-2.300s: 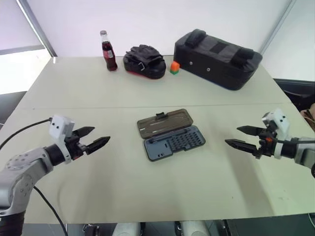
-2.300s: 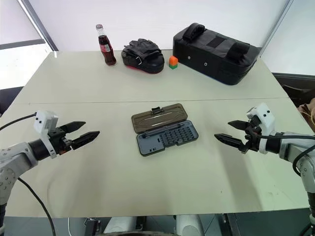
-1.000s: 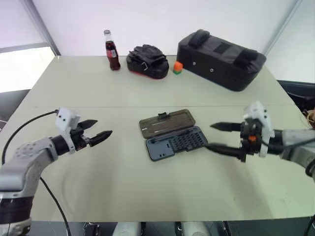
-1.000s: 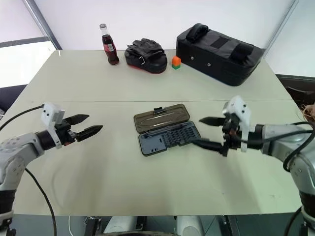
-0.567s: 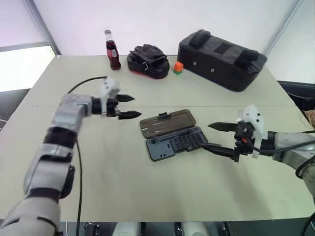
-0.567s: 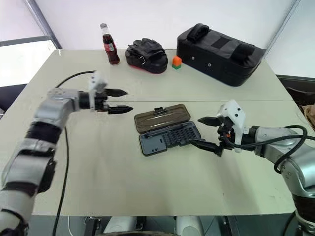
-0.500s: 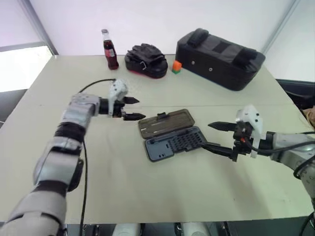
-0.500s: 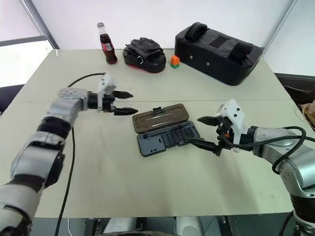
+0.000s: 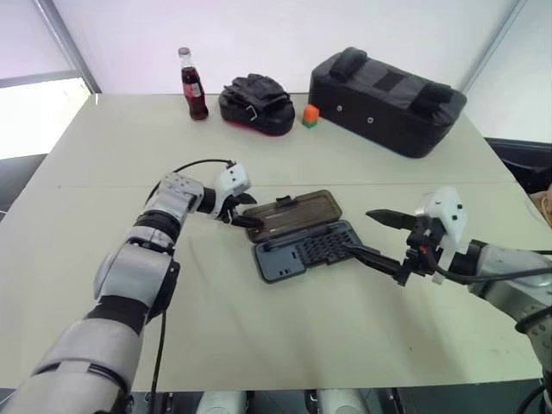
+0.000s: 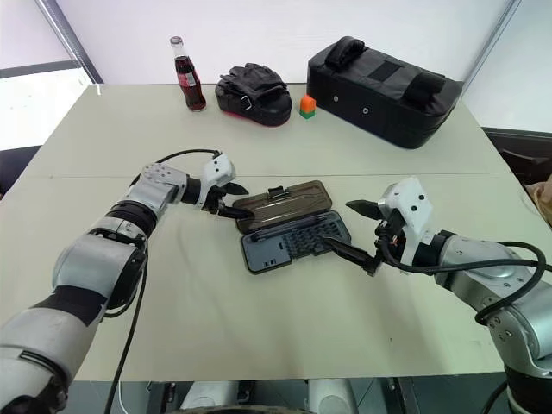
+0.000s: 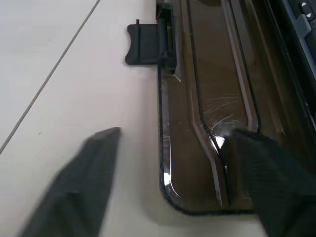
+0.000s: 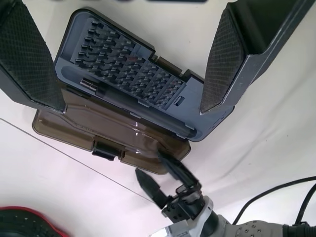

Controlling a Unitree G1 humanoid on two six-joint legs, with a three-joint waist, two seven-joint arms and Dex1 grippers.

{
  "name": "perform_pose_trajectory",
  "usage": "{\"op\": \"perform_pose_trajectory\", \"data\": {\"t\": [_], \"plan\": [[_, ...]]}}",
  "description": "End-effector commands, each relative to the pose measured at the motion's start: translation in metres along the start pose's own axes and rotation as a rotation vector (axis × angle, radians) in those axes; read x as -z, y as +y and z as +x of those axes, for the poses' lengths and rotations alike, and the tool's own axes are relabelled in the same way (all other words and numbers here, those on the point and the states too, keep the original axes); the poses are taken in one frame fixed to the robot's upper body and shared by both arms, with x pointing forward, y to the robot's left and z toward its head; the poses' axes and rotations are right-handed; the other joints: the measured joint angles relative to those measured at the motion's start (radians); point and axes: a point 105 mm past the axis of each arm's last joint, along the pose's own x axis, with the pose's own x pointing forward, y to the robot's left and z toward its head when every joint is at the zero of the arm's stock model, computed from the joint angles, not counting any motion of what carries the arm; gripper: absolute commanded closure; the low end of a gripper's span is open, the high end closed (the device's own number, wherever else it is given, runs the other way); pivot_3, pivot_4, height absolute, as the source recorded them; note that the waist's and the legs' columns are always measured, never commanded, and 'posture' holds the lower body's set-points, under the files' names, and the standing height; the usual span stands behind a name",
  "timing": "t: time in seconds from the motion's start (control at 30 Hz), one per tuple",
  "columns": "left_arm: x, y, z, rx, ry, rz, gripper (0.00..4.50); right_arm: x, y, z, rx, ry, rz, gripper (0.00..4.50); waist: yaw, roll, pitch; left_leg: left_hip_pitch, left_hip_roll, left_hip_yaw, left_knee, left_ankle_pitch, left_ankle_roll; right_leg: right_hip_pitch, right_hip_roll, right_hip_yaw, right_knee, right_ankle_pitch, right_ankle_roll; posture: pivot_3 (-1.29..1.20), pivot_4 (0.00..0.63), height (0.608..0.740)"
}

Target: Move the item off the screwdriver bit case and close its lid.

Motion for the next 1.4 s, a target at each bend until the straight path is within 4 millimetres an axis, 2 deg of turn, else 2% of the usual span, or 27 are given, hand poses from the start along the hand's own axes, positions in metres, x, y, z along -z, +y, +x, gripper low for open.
{"op": "perform_pose_trajectory", "data": {"t": [0.03, 0.13, 0.37, 0.5, 0.6, 0.67, 0.7, 0.8, 1.2, 1.4], "plan": [[-0.001, -0.003, 0.004, 0.022, 0.009, -0.006, 2.95, -0.010, 0.003, -0.004, 0.014, -0.037, -0.032, 0.00, 0.000, 0.000, 0.000, 0.000, 0.000, 0.000, 0.000, 0.000, 0.000, 0.000, 0.000, 0.000, 0.000, 0.000, 0.000, 0.00, 0.150, 0.740], [0.003, -0.007, 0.007, 0.040, 0.024, -0.008, 4.45, -0.011, 0.003, -0.005, 0.026, -0.040, -0.027, 0.00, 0.000, 0.000, 0.000, 0.000, 0.000, 0.000, 0.001, 0.000, 0.000, 0.000, 0.000, 0.000, 0.001, 0.000, 0.000, 0.00, 0.150, 0.740], [0.010, -0.008, 0.012, 0.031, 0.063, 0.038, 4.45, -0.013, -0.002, -0.010, 0.059, -0.046, -0.015, 0.00, 0.002, 0.000, 0.000, 0.001, 0.000, 0.000, 0.002, 0.000, 0.001, 0.002, 0.000, 0.000, 0.001, 0.000, 0.000, 0.00, 0.150, 0.740], [-0.004, -0.003, 0.013, -0.015, 0.010, 0.124, 4.45, -0.013, -0.005, -0.010, 0.074, -0.050, -0.007, 0.00, 0.012, 0.000, 0.000, 0.002, 0.000, 0.000, 0.004, 0.000, 0.001, 0.003, 0.000, 0.000, 0.001, 0.001, 0.001, 0.00, 0.150, 0.740], [-0.016, -0.006, 0.010, 0.013, 0.020, 0.314, 4.45, -0.012, -0.005, -0.010, 0.076, -0.048, -0.006, 0.00, 0.019, 0.000, 0.000, 0.001, 0.000, 0.000, 0.006, 0.000, 0.001, 0.004, 0.000, 0.000, 0.001, 0.002, 0.002, 0.00, 0.150, 0.740], [-0.004, -0.012, 0.007, 0.067, 0.140, 0.570, 4.45, -0.009, -0.007, -0.010, 0.084, -0.034, -0.010, 0.00, 0.020, 0.000, 0.000, 0.000, 0.000, 0.000, 0.007, -0.001, 0.001, 0.004, 0.000, 0.000, 0.001, 0.002, 0.002, 0.00, 0.150, 0.740], [0.003, -0.017, 0.006, 0.114, 0.175, 0.641, 4.45, -0.008, -0.008, -0.009, 0.088, -0.027, -0.011, 0.00, 0.020, 0.000, 0.000, 0.000, 0.000, 0.000, 0.007, -0.001, 0.002, 0.004, 0.000, 0.000, 0.000, 0.002, 0.002, 0.00, 0.150, 0.740], [0.010, -0.026, 0.005, 0.188, 0.189, 0.720, 4.45, -0.006, -0.009, -0.009, 0.091, -0.025, -0.005, 0.00, 0.018, 0.000, 0.000, 0.001, 0.000, 0.000, 0.007, -0.002, 0.003, 0.004, 0.000, 0.000, 0.000, 0.002, 0.002, 0.00, 0.150, 0.740], [0.003, -0.038, -0.003, 0.266, 0.051, 0.630, 4.45, -0.004, -0.010, -0.010, 0.092, -0.028, 0.022, 0.00, 0.016, 0.000, 0.000, 0.001, 0.000, 0.000, 0.007, -0.002, 0.004, 0.004, 0.000, 0.000, 0.001, 0.002, 0.003, 0.00, 0.150, 0.740], [0.017, -0.046, -0.009, 0.340, 0.061, 0.556, 4.45, -0.002, -0.013, -0.009, 0.090, -0.024, 0.026, 0.00, 0.015, 0.000, 0.000, 0.001, 0.000, 0.000, 0.008, -0.002, 0.004, 0.004, 0.000, 0.000, 0.001, 0.002, 0.003, 0.00, 0.150, 0.740]]}}
